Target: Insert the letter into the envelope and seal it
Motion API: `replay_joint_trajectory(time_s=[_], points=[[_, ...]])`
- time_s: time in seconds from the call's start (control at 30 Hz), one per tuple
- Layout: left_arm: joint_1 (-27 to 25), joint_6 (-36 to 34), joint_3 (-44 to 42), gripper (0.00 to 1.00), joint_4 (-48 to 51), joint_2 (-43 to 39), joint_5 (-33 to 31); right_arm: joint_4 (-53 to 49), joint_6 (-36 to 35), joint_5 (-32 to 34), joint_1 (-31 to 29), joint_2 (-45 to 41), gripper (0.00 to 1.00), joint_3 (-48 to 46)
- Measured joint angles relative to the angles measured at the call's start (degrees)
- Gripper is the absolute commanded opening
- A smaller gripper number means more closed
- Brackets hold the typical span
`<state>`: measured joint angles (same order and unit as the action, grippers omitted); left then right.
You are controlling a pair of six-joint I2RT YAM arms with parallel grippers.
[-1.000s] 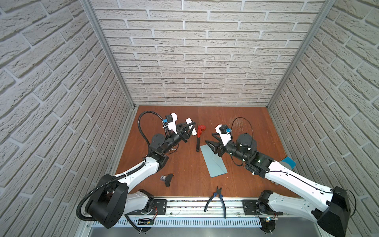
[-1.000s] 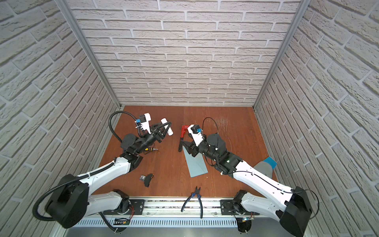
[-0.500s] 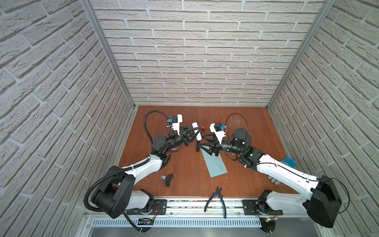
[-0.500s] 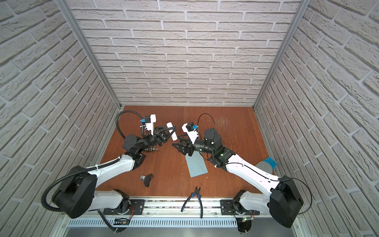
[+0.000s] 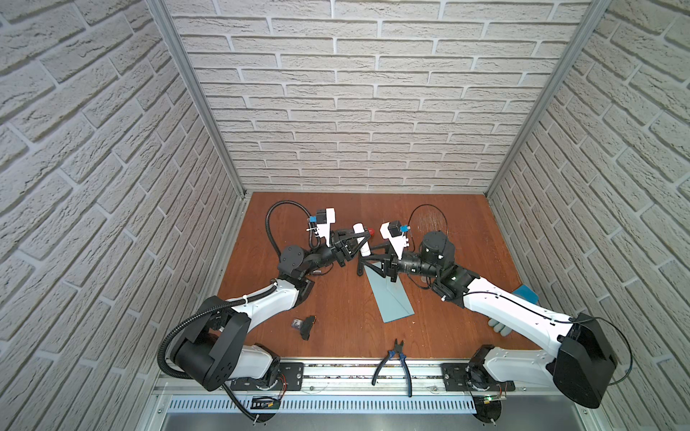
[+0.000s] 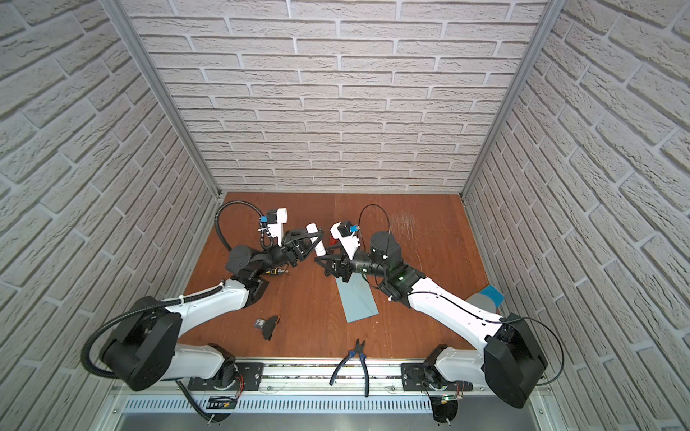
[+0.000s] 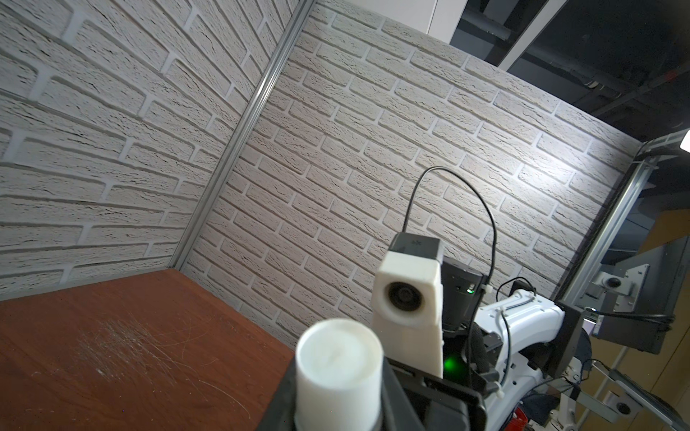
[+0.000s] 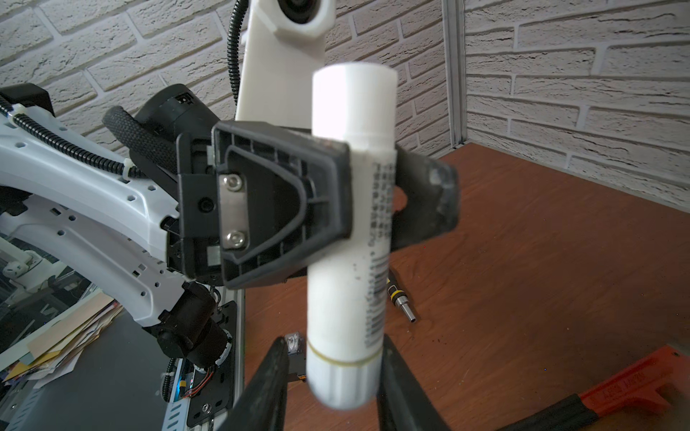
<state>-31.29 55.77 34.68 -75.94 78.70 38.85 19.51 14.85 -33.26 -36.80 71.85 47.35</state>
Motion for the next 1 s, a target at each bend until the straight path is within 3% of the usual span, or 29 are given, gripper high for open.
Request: replay_joint_trajectory(time_s=[0.53,0.73,0.87,1.0], points=[[-1.6,-1.1,0.7,0.0,-1.3,1.8,-1.7,-0.4,0.3,1.3,0.5,-0.2,0.14,0.0],[-4.0,-6.6,0.7,0.0,5.4,-1.7,-6.6,-2.8,-0.3,4.1,0.1,-2.2,0.06,0.0],[-6.8,-11.5,0.7,0.0,10.7,-5.5,-12.5,-4.5,-0.9,9.4,-1.6,-4.8,0.06,-0.2],[-10.0,-15.4,0.7,0.0,13.6,-7.2,-18.5,-8.4,-3.6,20.5,-6.0,-7.9,0.06,-0.2]])
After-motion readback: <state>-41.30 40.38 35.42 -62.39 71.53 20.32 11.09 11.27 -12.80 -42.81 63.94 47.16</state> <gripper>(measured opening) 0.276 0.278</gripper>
